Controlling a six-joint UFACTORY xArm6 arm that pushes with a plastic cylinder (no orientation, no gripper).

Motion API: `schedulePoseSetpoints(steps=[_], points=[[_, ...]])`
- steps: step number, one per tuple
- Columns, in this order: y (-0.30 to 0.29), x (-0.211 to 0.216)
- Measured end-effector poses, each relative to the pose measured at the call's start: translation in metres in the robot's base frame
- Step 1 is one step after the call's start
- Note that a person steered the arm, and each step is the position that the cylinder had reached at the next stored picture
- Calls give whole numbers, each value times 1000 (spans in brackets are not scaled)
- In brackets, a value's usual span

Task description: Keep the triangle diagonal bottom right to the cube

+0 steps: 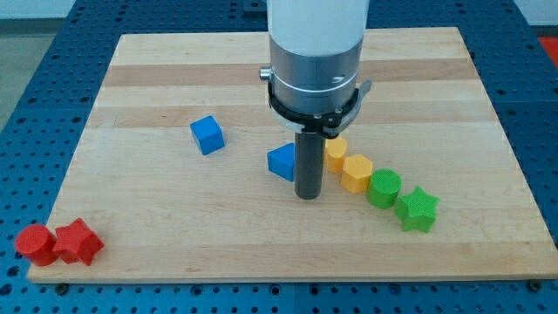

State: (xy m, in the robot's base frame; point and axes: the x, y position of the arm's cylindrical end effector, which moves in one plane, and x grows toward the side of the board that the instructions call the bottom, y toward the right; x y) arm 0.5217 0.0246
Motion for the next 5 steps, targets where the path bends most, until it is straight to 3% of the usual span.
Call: schedulePoseSetpoints(steps=[1, 2, 4, 5], points=[[22, 0], [26, -29], [-15, -118], [-17, -101]])
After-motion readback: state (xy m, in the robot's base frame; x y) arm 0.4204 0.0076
